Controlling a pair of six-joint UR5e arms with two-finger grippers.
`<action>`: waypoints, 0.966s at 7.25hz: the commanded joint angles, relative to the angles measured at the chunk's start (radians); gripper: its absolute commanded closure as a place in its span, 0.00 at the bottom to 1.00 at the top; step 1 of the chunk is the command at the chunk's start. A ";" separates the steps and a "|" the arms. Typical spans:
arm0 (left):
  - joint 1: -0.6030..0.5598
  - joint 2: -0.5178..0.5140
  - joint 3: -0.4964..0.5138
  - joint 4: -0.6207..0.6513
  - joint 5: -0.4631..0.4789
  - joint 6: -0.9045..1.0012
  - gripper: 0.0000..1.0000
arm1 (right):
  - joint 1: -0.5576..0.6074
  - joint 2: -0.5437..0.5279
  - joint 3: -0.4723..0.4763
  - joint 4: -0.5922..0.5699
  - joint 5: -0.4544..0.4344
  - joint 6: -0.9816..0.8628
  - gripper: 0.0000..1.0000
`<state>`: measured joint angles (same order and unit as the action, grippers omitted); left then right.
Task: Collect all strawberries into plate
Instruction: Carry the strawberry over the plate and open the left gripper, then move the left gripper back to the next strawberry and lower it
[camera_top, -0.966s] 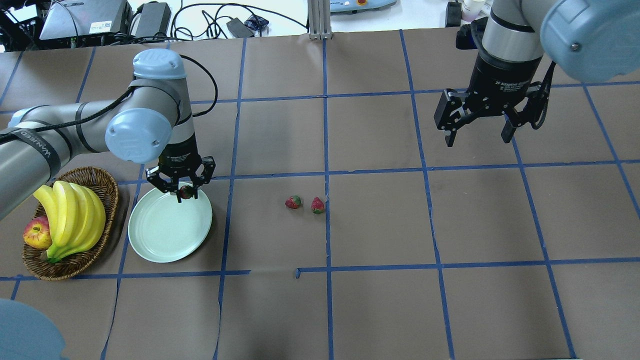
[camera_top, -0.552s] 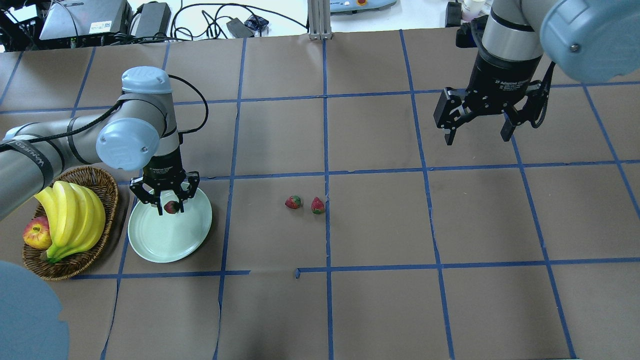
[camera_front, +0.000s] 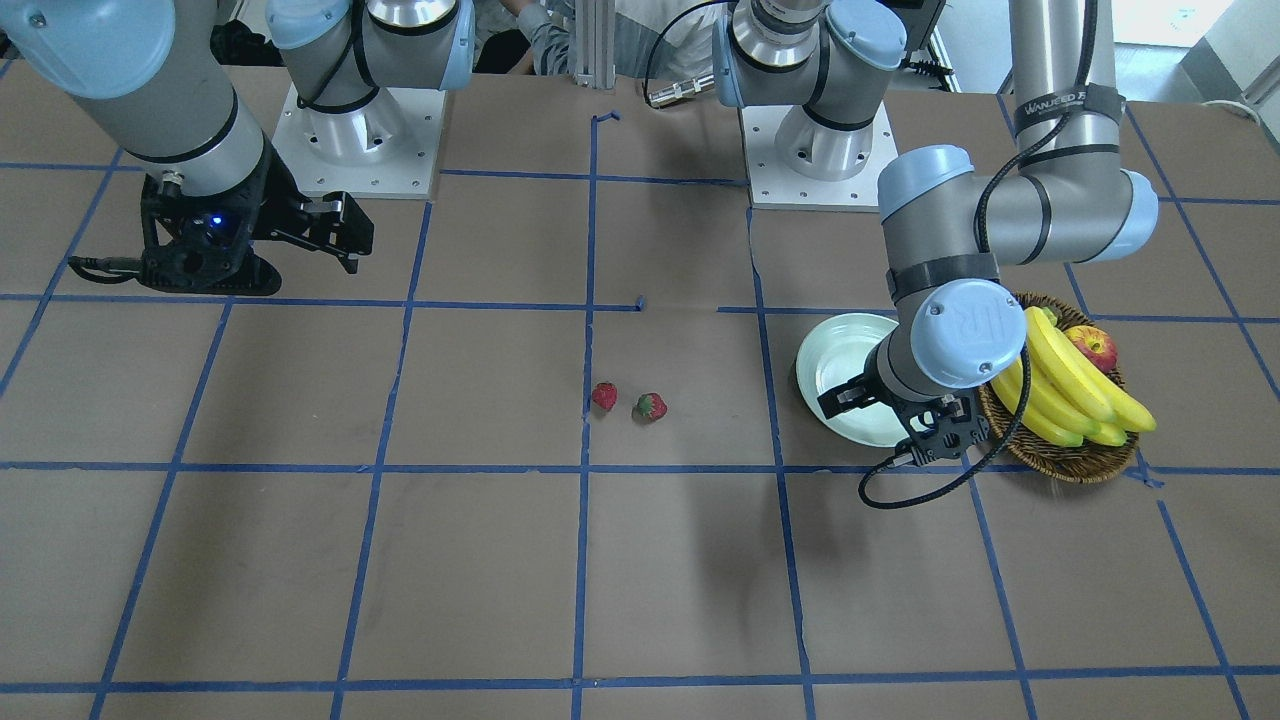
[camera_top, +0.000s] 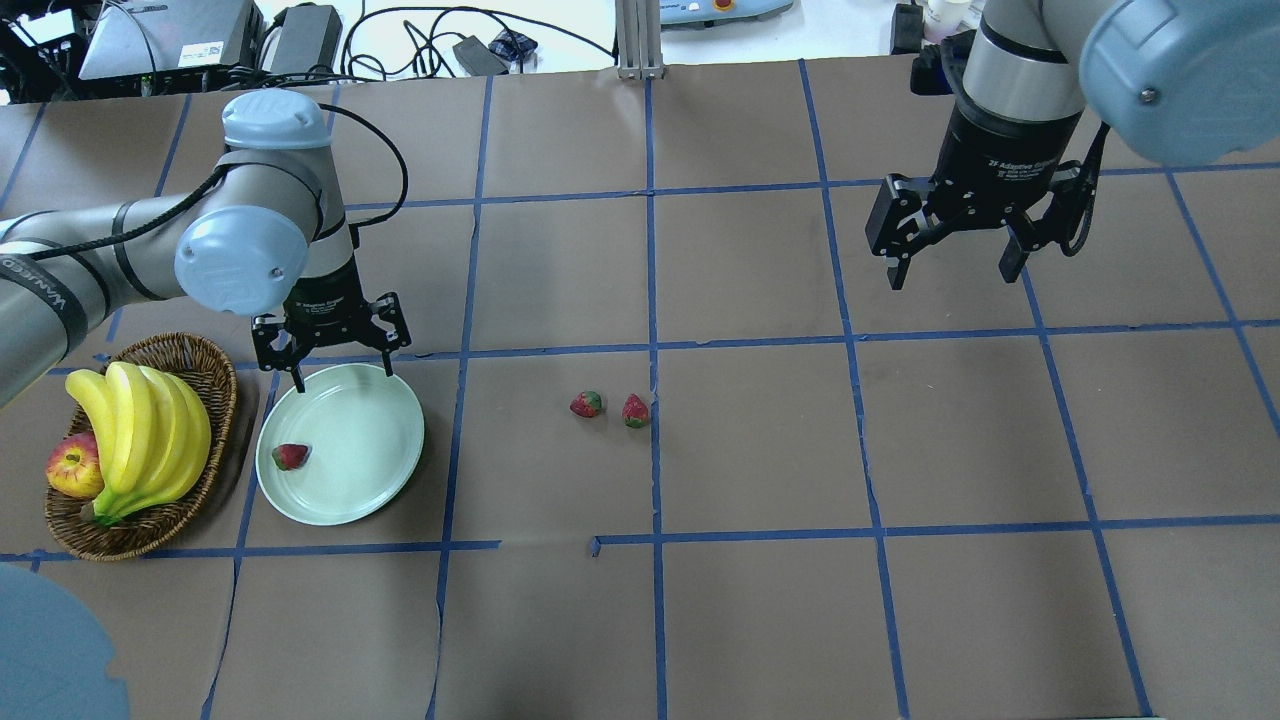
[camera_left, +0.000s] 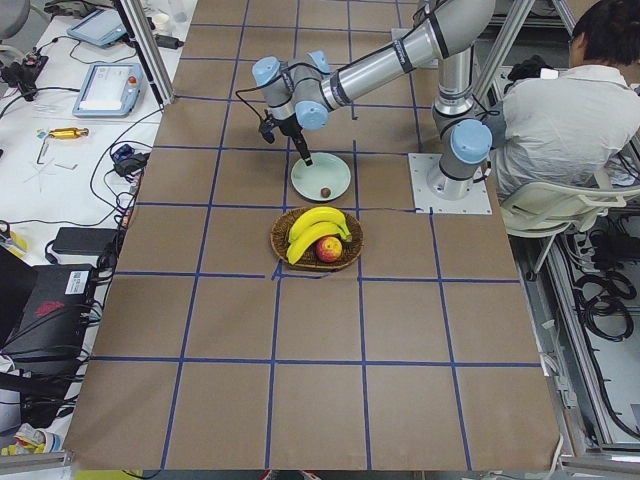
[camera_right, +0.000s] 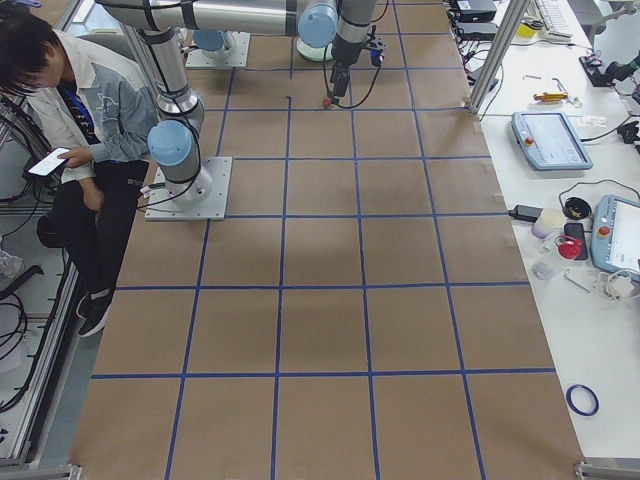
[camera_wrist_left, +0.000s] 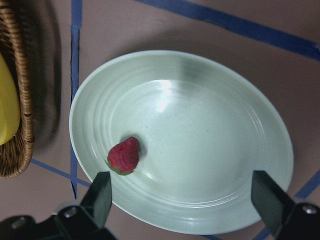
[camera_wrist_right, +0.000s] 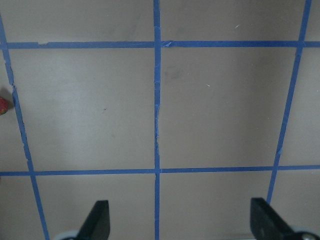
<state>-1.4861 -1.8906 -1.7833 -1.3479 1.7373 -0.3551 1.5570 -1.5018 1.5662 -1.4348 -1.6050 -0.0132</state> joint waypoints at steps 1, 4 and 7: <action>-0.067 0.004 0.016 0.016 -0.097 -0.276 0.00 | 0.000 0.000 0.000 -0.001 -0.001 -0.001 0.00; -0.186 -0.031 0.012 0.154 -0.209 -0.615 0.00 | 0.000 0.000 0.003 0.001 0.000 -0.001 0.00; -0.282 -0.073 0.005 0.202 -0.295 -0.789 0.02 | 0.000 -0.002 0.020 -0.001 0.002 0.001 0.00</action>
<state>-1.7263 -1.9459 -1.7761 -1.1540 1.4612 -1.0816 1.5570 -1.5031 1.5825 -1.4353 -1.6032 -0.0125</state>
